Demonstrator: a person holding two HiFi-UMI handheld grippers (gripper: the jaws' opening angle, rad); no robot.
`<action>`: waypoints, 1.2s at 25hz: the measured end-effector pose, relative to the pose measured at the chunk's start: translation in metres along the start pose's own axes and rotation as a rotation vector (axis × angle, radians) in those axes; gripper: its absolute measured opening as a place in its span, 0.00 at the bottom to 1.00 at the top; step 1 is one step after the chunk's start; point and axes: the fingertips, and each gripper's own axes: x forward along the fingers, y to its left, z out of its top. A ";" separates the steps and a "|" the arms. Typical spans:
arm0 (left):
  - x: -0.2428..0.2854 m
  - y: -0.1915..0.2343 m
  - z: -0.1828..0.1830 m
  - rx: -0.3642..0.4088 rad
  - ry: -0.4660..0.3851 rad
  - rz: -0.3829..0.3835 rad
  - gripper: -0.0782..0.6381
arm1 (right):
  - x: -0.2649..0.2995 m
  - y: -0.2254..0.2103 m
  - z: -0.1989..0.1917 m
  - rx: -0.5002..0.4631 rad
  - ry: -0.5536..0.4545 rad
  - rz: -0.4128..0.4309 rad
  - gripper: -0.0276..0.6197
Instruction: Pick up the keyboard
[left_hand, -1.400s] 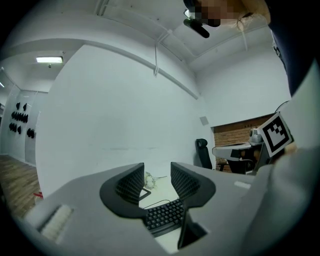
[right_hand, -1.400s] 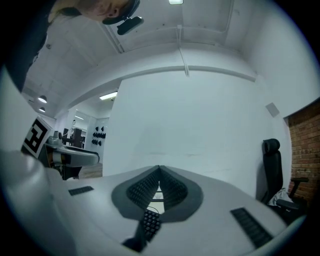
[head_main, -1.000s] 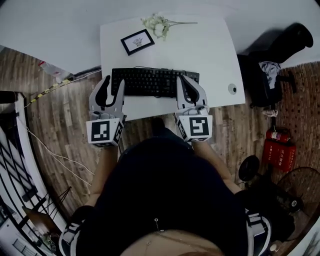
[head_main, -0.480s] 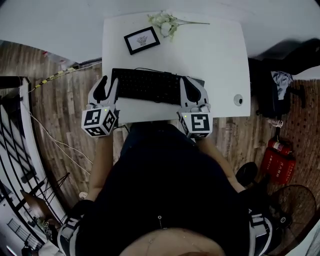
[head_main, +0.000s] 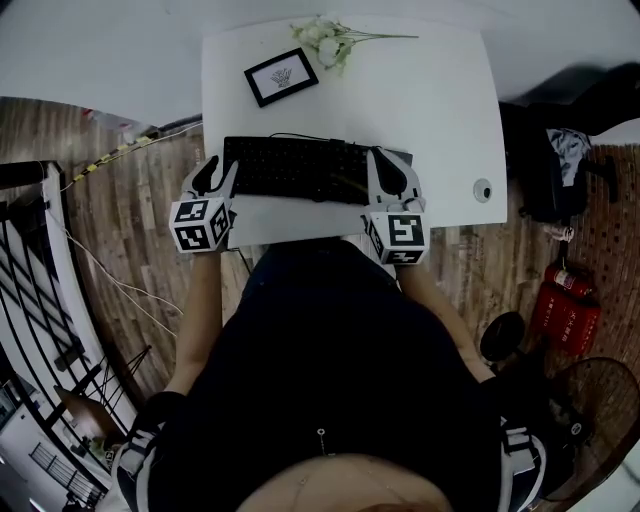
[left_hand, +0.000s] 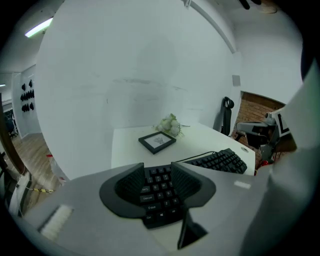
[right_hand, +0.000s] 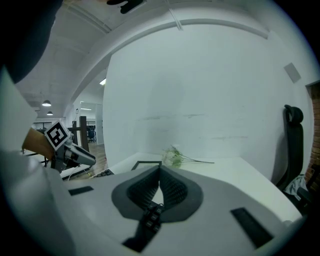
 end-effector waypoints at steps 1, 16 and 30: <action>0.003 0.002 -0.004 0.005 0.020 -0.004 0.36 | 0.000 -0.001 -0.001 0.012 0.004 -0.011 0.06; 0.030 0.028 -0.061 -0.032 0.246 -0.115 0.39 | -0.010 0.008 -0.004 0.033 0.035 -0.119 0.06; 0.046 0.029 -0.076 -0.136 0.367 -0.232 0.40 | -0.029 -0.006 -0.021 0.038 0.069 -0.206 0.06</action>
